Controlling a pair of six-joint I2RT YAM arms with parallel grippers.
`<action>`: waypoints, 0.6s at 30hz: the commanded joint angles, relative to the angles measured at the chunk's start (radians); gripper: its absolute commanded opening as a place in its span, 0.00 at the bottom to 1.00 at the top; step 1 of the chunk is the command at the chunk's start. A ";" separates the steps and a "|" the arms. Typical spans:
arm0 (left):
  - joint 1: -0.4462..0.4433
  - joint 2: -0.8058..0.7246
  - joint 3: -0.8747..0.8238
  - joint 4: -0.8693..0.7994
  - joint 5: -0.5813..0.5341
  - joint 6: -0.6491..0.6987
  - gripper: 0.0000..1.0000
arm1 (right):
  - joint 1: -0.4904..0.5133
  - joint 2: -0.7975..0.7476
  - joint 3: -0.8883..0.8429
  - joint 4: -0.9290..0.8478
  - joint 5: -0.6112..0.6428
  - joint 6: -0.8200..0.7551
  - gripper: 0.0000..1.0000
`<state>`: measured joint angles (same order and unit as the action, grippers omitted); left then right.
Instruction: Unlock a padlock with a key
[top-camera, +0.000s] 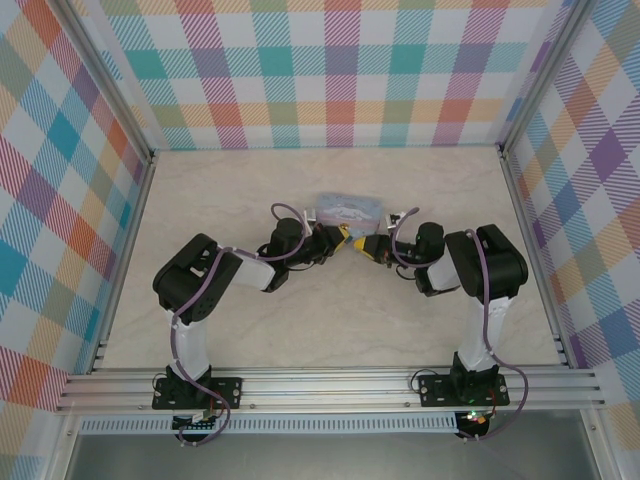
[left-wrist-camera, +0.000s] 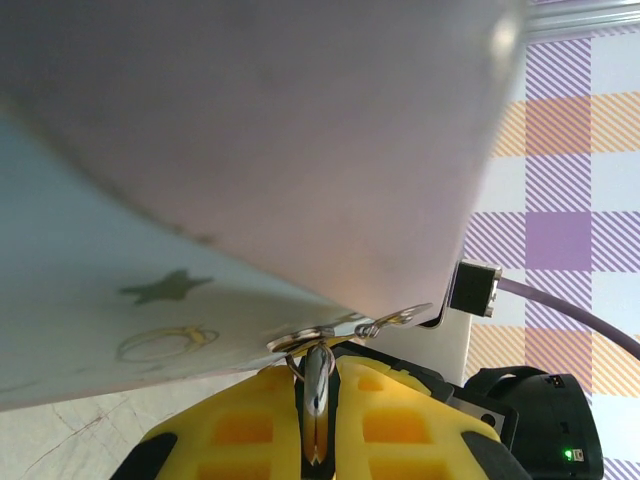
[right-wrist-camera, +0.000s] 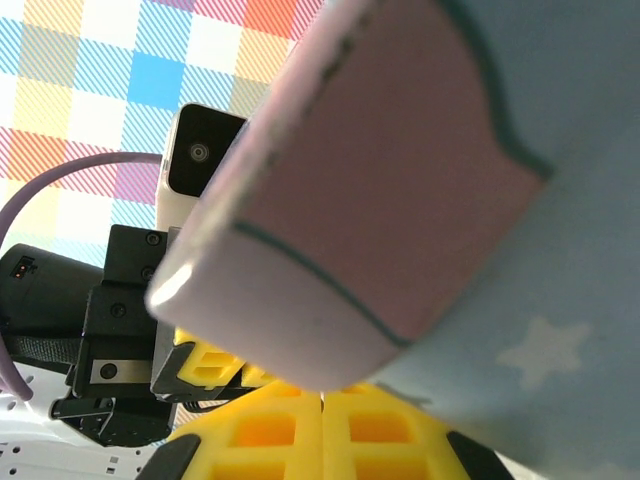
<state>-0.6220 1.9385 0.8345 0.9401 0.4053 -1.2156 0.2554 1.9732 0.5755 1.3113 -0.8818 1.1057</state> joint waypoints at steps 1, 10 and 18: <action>-0.045 -0.016 0.014 0.063 0.101 -0.010 0.00 | -0.002 -0.021 -0.008 0.021 0.058 -0.026 0.01; -0.047 -0.022 0.025 0.054 0.151 0.000 0.00 | -0.002 -0.014 0.037 0.023 0.056 -0.016 0.04; -0.050 -0.030 0.005 0.051 0.130 -0.005 0.00 | -0.002 -0.005 0.049 0.031 0.056 -0.003 0.09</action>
<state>-0.6231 1.9385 0.8349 0.9466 0.4030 -1.2156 0.2546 1.9678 0.5854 1.3140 -0.8837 1.1114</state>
